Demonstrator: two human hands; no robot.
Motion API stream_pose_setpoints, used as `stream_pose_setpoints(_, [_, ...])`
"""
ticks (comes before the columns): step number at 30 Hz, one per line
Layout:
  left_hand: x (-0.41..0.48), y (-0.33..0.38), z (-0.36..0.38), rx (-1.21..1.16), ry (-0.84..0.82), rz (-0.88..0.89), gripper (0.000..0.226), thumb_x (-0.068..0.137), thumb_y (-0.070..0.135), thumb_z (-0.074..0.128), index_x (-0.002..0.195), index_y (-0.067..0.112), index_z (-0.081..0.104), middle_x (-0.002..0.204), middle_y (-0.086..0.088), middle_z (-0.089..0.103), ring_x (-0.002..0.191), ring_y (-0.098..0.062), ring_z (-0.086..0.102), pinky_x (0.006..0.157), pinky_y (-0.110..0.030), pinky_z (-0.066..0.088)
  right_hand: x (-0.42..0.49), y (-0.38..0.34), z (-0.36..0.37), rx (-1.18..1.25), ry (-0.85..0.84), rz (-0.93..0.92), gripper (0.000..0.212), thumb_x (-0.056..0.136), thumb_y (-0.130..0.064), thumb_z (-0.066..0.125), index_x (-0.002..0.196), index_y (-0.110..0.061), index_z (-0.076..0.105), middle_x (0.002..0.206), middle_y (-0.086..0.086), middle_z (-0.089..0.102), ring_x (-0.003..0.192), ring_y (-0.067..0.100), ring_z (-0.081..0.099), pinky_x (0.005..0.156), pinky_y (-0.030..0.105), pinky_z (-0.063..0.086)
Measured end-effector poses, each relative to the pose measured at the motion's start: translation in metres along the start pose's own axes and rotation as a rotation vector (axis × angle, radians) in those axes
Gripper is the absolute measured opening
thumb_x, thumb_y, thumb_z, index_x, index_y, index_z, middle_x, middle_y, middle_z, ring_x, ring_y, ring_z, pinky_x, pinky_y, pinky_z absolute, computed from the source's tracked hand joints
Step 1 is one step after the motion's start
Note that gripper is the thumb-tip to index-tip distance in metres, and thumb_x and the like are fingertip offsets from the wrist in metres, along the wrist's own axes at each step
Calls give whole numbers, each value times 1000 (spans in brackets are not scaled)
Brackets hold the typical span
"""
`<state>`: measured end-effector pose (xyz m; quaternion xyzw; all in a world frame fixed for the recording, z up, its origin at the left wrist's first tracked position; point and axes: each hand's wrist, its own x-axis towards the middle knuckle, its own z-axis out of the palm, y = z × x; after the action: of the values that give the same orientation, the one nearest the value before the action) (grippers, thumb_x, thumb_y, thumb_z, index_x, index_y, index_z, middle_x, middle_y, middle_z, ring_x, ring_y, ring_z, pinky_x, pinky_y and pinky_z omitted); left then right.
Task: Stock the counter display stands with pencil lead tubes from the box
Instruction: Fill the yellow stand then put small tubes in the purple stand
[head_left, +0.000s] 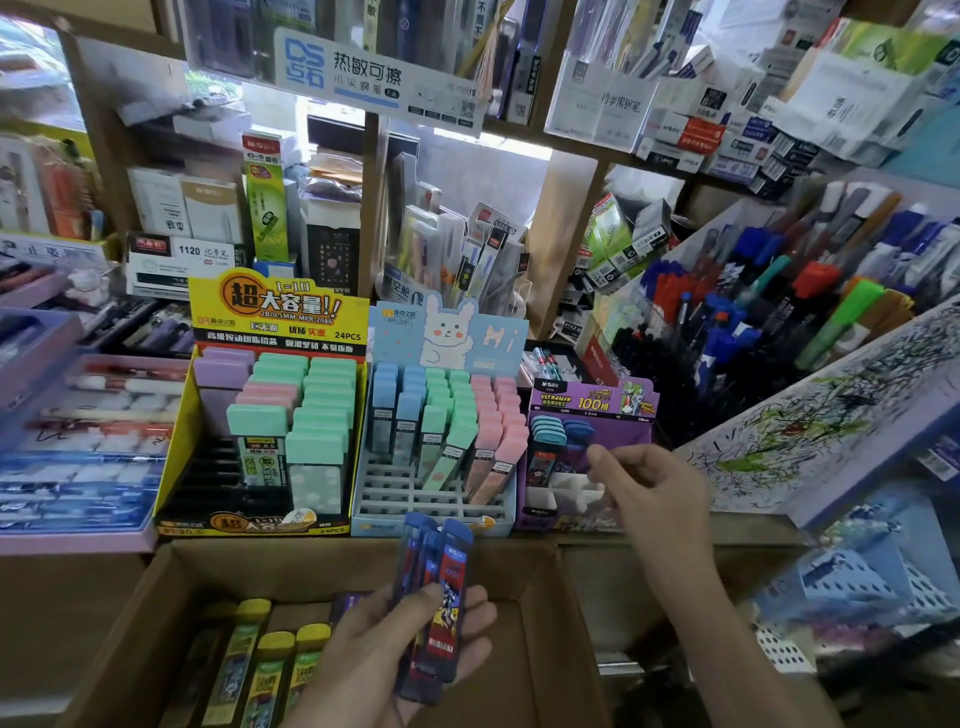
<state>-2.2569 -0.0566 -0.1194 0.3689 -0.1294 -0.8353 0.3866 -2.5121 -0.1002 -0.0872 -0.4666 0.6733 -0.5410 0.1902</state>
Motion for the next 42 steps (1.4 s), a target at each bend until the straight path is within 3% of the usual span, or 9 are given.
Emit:
stream_pose_setpoints(5, [3, -2, -5, 34, -31, 39, 45, 75, 9, 69, 117, -4, 64, 107, -32, 72, 97, -43, 73, 73, -53, 62, -41, -15, 14, 94, -298, 122, 23, 84, -47, 73, 77, -25, 77, 63, -3, 71, 50, 4, 57, 46, 16, 43])
stream_pose_setpoints(8, [7, -4, -9, 52, -26, 50, 40, 74, 9, 72, 112, -2, 70, 108, -31, 72, 97, -42, 73, 69, -50, 63, -60, -18, 26, 87, -468, 208, 13, 92, -38, 73, 84, -28, 79, 76, 1, 77, 54, 7, 58, 48, 21, 45])
stream_pose_setpoints(13, [10, -5, -12, 89, -43, 48, 21, 72, 10, 76, 92, 5, 81, 109, -27, 73, 97, -40, 74, 68, -48, 62, -75, -19, 39, 228, -557, 355, 11, 89, -18, 79, 95, -9, 76, 76, 8, 72, 59, 13, 56, 50, 24, 43])
stream_pose_setpoints(19, [9, -7, -8, 105, -5, 76, 16, 71, 11, 77, 87, 9, 82, 104, -24, 75, 92, -38, 75, 66, -47, 62, -78, -20, 40, 333, -539, 379, 23, 81, -18, 84, 92, -3, 70, 81, 15, 71, 60, 16, 56, 49, 23, 43])
stream_pose_setpoints(25, [9, -5, -8, 117, 63, 113, 43, 68, 14, 80, 110, 7, 72, 102, -25, 75, 89, -41, 75, 65, -49, 62, -74, -14, 34, 418, -493, 377, 39, 70, -26, 86, 92, 1, 67, 77, 16, 67, 55, 15, 57, 46, 23, 44])
stream_pose_setpoints(30, [10, -3, -7, 69, 41, 139, 48, 70, 12, 73, 117, 3, 66, 104, -29, 74, 91, -41, 75, 66, -47, 64, -57, -10, 19, 490, -386, 303, 17, 66, -25, 86, 76, -18, 74, 75, 12, 69, 59, 15, 59, 49, 24, 47])
stream_pose_setpoints(35, [8, -3, -6, 74, 8, 140, 48, 76, 11, 67, 121, -1, 62, 108, -32, 72, 96, -43, 73, 82, -49, 58, -35, -10, -9, 333, -241, 153, 18, 76, -25, 79, 94, -24, 79, 88, 9, 77, 69, 14, 68, 57, 21, 55])
stream_pose_setpoints(38, [8, -3, -5, 83, 9, 140, 46, 75, 10, 66, 119, -2, 63, 106, -32, 72, 95, -43, 74, 78, -47, 60, -19, -10, -25, 311, -143, 89, 16, 81, -18, 78, 97, -20, 78, 91, 9, 78, 74, 18, 71, 65, 24, 59])
stream_pose_setpoints(42, [8, -3, -5, 74, 20, 135, 45, 75, 9, 66, 118, -4, 63, 106, -33, 72, 94, -43, 74, 74, -47, 63, 2, -7, -31, 277, -43, 23, 15, 90, -2, 73, 101, -10, 75, 86, 12, 78, 74, 23, 74, 60, 29, 61])
